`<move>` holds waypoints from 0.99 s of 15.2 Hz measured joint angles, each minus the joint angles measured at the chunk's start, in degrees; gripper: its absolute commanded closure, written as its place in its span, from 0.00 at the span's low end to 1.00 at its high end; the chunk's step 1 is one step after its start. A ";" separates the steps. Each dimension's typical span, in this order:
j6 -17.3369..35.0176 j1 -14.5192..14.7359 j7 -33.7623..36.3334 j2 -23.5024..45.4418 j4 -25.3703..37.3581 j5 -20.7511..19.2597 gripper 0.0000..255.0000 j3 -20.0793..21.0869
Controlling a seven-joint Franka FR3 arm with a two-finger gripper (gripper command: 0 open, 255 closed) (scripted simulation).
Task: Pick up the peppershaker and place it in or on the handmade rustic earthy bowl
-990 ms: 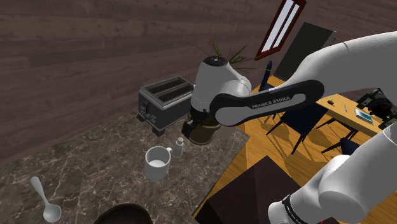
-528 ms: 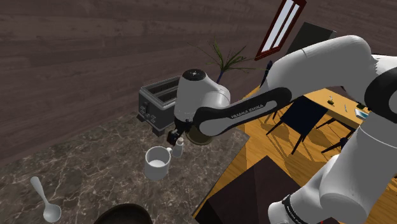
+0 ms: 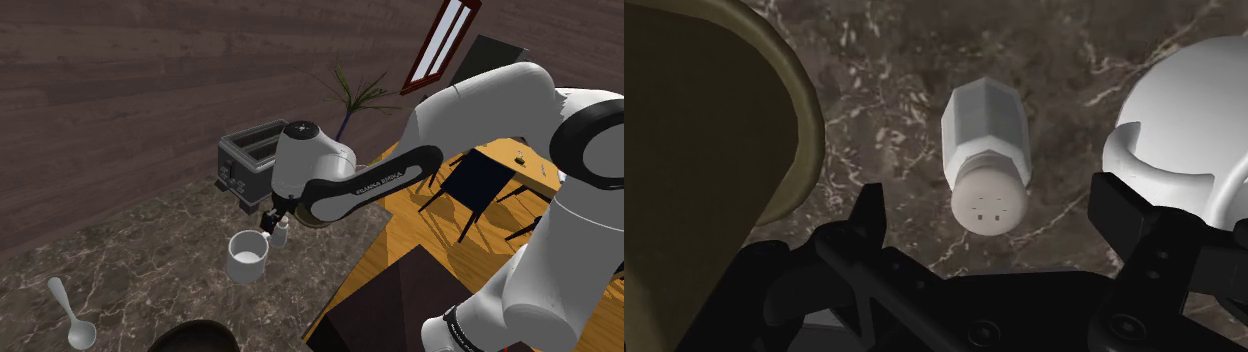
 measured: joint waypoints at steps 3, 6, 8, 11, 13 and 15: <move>0.03 0.03 0.02 0.17 0.05 -0.06 0.00 -0.04; -0.02 0.10 0.07 0.19 0.00 -0.02 1.00 0.01; -0.03 0.16 0.10 0.17 -0.14 0.03 1.00 0.08; 0.00 0.15 0.05 0.09 -0.21 0.08 1.00 0.13; 0.07 0.12 0.01 0.03 -0.30 0.10 1.00 0.14; 0.05 0.14 0.04 0.21 -0.11 0.02 1.00 0.09</move>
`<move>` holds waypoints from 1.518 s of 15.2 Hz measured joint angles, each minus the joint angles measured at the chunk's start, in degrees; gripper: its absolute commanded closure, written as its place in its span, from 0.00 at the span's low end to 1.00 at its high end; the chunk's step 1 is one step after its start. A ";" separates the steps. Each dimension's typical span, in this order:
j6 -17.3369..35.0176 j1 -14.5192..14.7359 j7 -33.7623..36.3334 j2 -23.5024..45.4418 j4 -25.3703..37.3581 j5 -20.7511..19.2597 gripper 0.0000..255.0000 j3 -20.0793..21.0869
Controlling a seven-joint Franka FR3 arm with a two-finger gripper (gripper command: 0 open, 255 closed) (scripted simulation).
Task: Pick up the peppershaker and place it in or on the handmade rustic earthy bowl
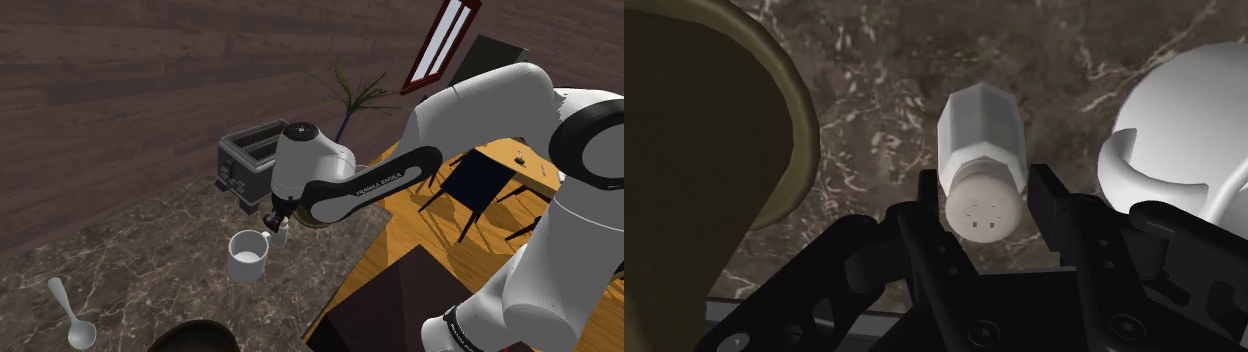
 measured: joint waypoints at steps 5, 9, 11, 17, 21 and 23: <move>-2.39 -0.51 -1.53 -2.11 0.34 1.80 1.00 0.66; -4.87 -0.82 -2.84 -4.06 1.15 3.43 1.00 1.20; -6.18 -1.01 -3.58 -5.13 1.55 4.28 1.00 1.42; -10.11 -1.33 -5.43 -8.12 2.95 6.55 1.00 1.97; -12.71 -1.53 -6.60 -9.81 4.12 7.80 1.00 2.13; -14.07 -1.59 -7.11 -10.63 4.80 8.39 1.00 2.21</move>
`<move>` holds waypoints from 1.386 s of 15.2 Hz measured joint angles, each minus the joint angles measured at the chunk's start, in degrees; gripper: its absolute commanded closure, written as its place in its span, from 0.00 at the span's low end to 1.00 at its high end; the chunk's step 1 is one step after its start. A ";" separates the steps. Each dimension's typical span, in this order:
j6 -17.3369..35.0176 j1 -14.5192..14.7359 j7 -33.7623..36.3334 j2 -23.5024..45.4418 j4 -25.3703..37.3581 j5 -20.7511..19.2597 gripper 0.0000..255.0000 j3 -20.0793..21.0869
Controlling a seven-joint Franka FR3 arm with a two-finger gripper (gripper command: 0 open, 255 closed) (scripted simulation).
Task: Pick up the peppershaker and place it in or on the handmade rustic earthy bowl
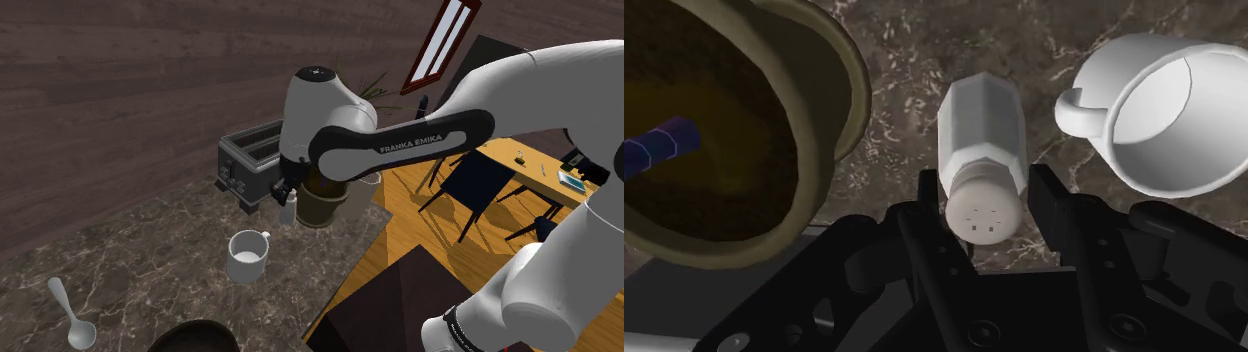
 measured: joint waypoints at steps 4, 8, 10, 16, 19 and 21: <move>-2.89 -0.05 -0.92 -1.39 1.71 1.02 1.00 0.12; -5.60 -0.10 -1.69 -2.61 3.39 1.86 1.00 0.19; -7.00 -0.09 -1.99 -3.06 4.39 2.18 1.00 0.22; -9.47 3.48 4.60 -2.59 6.35 1.96 1.00 3.51; -11.00 5.66 8.51 -2.40 7.50 1.90 1.00 5.47; -11.66 7.22 11.47 -1.79 8.27 1.57 1.00 6.81</move>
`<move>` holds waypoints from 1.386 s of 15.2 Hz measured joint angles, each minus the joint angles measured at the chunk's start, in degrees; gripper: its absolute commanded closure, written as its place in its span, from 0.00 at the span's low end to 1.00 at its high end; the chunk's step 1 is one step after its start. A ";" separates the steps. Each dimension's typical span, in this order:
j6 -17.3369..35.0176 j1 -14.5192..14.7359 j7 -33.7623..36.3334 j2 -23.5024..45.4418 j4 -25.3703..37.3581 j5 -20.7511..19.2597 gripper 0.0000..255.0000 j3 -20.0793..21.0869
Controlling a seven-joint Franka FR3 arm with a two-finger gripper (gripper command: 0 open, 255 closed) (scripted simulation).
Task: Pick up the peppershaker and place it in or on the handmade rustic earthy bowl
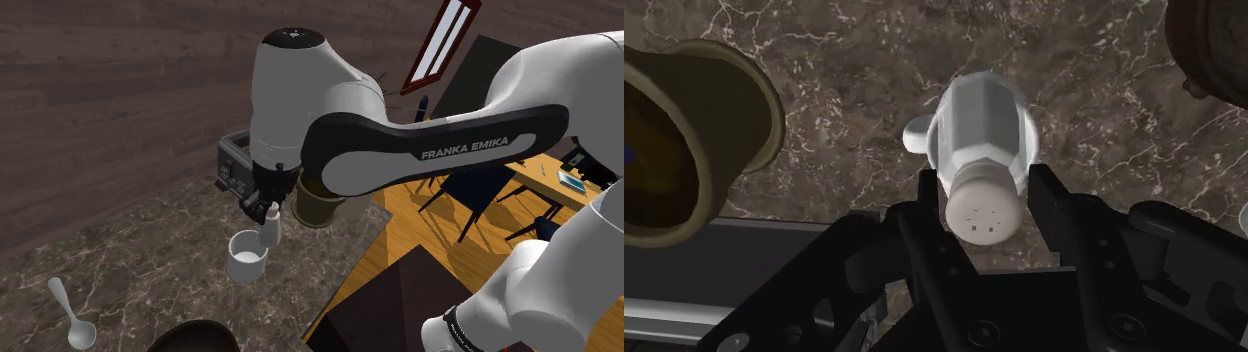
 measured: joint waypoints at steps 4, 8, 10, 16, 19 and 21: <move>-2.24 3.44 6.18 3.38 4.17 -1.79 1.00 2.48; -4.90 7.02 11.77 6.55 8.56 -3.53 1.00 4.49; -6.34 9.19 14.81 8.49 11.08 -4.62 1.00 5.43; -11.25 16.93 23.26 16.47 21.17 -8.98 1.00 7.05; -13.92 20.92 26.39 20.46 26.70 -10.99 1.00 7.23; -13.26 21.43 27.17 21.08 26.41 -11.36 1.00 7.18</move>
